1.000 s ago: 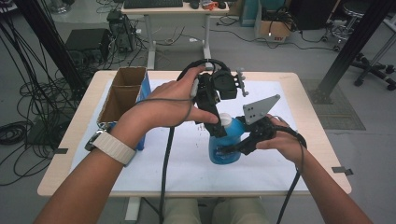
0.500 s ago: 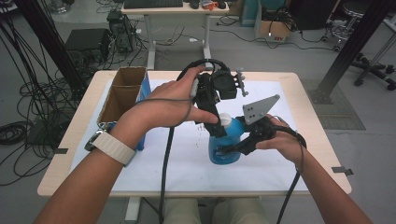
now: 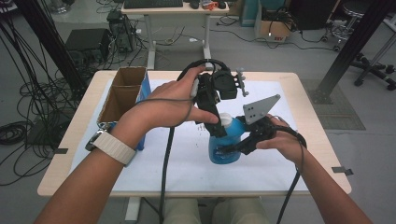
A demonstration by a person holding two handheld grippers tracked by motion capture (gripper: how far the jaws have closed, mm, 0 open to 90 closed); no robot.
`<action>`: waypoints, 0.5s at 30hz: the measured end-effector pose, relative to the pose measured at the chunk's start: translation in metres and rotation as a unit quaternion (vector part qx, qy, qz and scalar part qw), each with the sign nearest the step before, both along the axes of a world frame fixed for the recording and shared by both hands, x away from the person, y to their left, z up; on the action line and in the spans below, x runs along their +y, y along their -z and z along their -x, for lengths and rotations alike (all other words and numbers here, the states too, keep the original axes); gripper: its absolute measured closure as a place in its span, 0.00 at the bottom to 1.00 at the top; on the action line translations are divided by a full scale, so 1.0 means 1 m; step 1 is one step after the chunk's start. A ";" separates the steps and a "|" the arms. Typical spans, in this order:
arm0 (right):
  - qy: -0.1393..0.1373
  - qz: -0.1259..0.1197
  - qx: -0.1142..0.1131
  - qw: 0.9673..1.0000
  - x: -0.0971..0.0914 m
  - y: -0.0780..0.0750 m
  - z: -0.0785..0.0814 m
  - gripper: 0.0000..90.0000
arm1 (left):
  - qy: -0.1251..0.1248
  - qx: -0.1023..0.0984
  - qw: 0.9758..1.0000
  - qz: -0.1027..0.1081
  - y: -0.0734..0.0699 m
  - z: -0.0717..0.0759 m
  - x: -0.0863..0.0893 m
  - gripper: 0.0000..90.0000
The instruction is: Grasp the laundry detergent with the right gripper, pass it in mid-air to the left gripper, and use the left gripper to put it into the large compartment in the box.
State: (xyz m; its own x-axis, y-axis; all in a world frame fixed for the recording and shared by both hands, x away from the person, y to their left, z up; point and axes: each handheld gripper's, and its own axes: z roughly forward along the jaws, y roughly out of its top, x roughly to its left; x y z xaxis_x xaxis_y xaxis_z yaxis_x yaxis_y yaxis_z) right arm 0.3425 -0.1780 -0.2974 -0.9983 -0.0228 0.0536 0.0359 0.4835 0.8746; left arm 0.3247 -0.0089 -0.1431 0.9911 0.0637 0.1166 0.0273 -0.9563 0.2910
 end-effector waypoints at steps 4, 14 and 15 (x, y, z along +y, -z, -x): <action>0.000 0.000 0.001 1.000 0.000 0.000 0.000 0.47 | 0.001 0.000 1.000 0.001 0.000 0.000 0.000 0.08; 0.004 -0.002 0.001 1.000 -0.001 0.000 0.000 0.47 | 0.001 -0.001 1.000 0.002 0.000 0.000 0.000 0.08; 0.004 -0.001 0.000 1.000 -0.001 0.000 -0.001 0.47 | 0.001 -0.001 1.000 0.002 0.000 0.000 0.000 0.08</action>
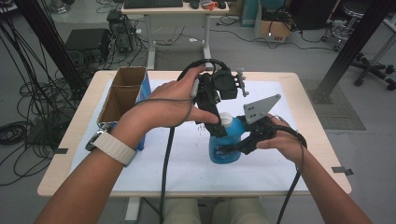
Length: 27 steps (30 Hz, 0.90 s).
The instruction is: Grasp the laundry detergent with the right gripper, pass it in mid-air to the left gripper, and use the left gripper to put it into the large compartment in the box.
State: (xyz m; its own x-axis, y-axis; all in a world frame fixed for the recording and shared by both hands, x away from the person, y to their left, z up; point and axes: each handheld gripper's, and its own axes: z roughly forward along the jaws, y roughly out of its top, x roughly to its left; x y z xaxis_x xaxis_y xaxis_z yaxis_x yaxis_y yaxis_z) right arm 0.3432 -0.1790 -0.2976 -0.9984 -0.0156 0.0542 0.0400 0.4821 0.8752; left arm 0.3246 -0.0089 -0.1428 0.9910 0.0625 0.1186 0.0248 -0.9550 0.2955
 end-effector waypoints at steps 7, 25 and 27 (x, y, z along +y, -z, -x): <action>0.000 0.000 0.002 1.000 0.000 0.000 0.000 0.47 | -0.002 0.000 1.000 0.001 0.000 0.000 0.000 0.08; 0.000 0.001 0.005 1.000 0.000 0.000 0.000 0.47 | 0.001 -0.001 1.000 0.003 0.000 0.000 -0.001 0.08; 0.000 -0.001 0.004 1.000 0.001 0.000 0.001 0.47 | 0.002 0.000 1.000 0.004 0.001 0.000 -0.001 0.08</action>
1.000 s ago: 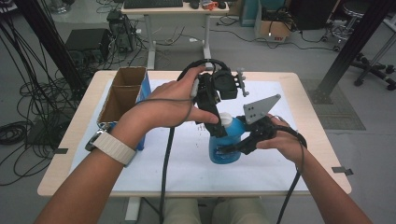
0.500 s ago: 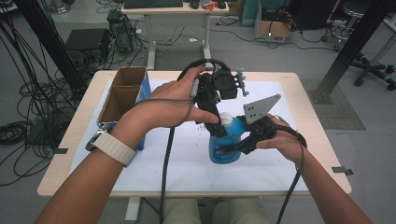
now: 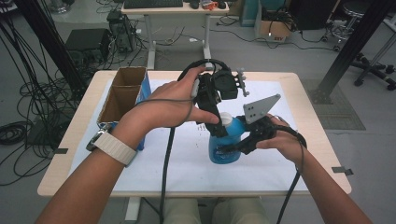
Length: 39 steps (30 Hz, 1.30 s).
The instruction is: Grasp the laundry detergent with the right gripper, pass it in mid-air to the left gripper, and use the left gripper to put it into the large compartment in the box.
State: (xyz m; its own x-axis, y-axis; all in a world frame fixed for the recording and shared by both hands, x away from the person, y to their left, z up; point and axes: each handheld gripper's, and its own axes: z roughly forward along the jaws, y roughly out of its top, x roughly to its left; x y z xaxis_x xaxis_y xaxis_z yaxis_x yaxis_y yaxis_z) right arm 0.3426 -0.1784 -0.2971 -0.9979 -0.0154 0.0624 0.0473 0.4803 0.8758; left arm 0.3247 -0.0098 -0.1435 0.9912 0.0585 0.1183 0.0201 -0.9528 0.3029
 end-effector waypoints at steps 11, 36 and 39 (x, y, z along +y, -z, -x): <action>-0.001 0.000 0.001 1.000 0.001 -0.001 0.000 0.47 | 0.002 0.002 1.000 -0.003 0.003 0.000 -0.003 0.08; -0.004 0.007 -0.018 1.000 0.001 -0.003 0.003 0.47 | 0.017 0.023 0.999 -0.034 0.032 -0.007 -0.022 0.14; -0.004 0.008 -0.017 1.000 0.001 -0.003 0.004 0.47 | 0.020 0.026 0.999 -0.036 0.035 -0.008 -0.023 0.15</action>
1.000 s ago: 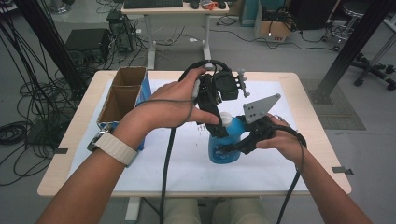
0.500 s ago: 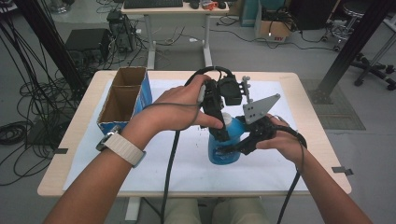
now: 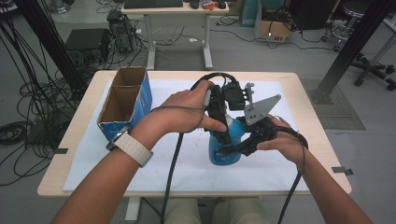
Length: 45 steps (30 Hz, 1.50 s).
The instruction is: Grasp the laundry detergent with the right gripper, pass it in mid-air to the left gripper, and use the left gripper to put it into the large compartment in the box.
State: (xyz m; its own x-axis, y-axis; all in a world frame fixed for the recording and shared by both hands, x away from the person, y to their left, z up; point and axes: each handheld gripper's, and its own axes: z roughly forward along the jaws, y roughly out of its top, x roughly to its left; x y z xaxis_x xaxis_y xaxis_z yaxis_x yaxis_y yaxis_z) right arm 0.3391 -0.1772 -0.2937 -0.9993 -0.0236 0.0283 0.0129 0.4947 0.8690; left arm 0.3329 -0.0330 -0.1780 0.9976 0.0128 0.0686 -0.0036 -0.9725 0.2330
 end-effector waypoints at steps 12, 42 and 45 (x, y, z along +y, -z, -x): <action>0.001 0.008 -0.003 1.000 0.001 0.001 0.002 0.47 | 0.009 0.015 1.000 -0.009 0.007 -0.003 -0.002 0.26; 0.001 0.019 -0.007 1.000 0.003 0.005 0.003 0.47 | 0.021 0.027 0.999 -0.020 0.011 0.000 -0.003 0.42; 0.002 0.018 -0.006 1.000 0.003 0.005 0.003 0.47 | 0.020 0.028 0.999 -0.020 0.011 0.000 -0.003 0.42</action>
